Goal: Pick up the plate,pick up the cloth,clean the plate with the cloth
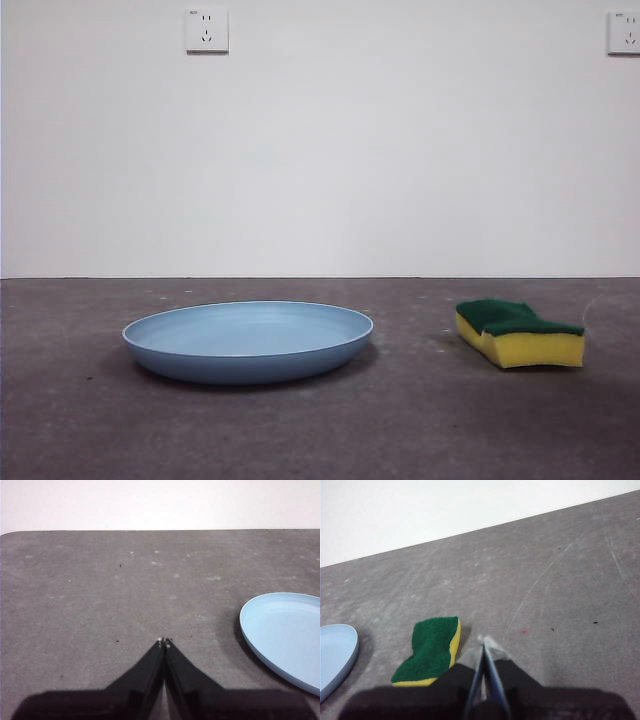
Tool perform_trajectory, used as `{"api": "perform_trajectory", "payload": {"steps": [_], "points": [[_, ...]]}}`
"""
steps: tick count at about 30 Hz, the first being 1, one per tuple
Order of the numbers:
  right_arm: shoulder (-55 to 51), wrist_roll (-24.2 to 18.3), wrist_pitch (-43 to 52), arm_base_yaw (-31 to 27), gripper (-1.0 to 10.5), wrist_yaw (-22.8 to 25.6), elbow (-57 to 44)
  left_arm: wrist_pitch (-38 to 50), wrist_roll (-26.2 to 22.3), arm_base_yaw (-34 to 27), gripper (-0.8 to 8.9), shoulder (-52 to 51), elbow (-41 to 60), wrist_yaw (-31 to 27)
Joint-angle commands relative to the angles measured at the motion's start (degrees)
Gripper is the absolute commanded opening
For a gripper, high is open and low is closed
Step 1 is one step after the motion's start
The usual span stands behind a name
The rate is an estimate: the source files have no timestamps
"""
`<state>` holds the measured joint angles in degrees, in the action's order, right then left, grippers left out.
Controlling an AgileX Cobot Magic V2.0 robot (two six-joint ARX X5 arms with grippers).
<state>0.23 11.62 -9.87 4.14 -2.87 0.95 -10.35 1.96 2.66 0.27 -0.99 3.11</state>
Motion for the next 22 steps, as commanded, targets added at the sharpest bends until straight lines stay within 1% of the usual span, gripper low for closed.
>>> {"api": "perform_trajectory", "payload": {"steps": [1, 3, 5, 8, 11, 12, 14, 16, 19, 22], "points": [[-0.1, 1.0, -0.5, 0.1, -0.2, -0.2, -0.6, 0.3, -0.1, -0.1, -0.01, -0.2, 0.7, 0.2], [-0.1, 1.0, -0.5, 0.1, -0.2, -0.2, -0.6, 0.6, 0.1, -0.1, -0.01, -0.2, 0.7, 0.3], [-0.1, 1.1, -0.1, 0.1, -0.2, -0.2, -0.6, 1.0, 2.2, -0.1, -0.02, -0.2, 0.7, 0.9], [-0.1, 3.7, 0.5, 0.1, -0.2, -0.2, 0.1, 2.5, 5.8, -0.1, -0.06, -0.2, 0.3, 3.8], [0.6, 4.3, 0.3, 0.1, -0.2, -0.2, 2.4, 2.0, 9.2, -0.1, -0.06, 0.0, -1.7, 5.1], [1.1, 5.2, 0.3, 0.1, -0.2, -0.2, 3.4, 1.3, 9.7, -0.1, -0.06, 0.2, -2.7, 5.2], [2.9, 8.3, 0.0, 0.1, -0.2, -0.2, 6.1, -0.7, 10.1, -0.1, -0.05, 1.0, -5.5, 5.1], [5.3, 9.9, -0.9, 0.1, -0.2, -0.2, 9.0, -2.5, 10.3, -0.1, -0.06, 2.4, -8.2, 4.8], [9.9, 9.9, -3.1, 0.1, -0.2, -0.2, 14.3, -4.2, 11.8, -0.1, -0.06, 5.9, -11.9, 4.5], [15.2, 9.7, -5.8, 0.1, -0.2, -0.3, 20.1, -4.4, 12.0, -0.1, -0.06, 10.6, -15.1, 4.9]]}}
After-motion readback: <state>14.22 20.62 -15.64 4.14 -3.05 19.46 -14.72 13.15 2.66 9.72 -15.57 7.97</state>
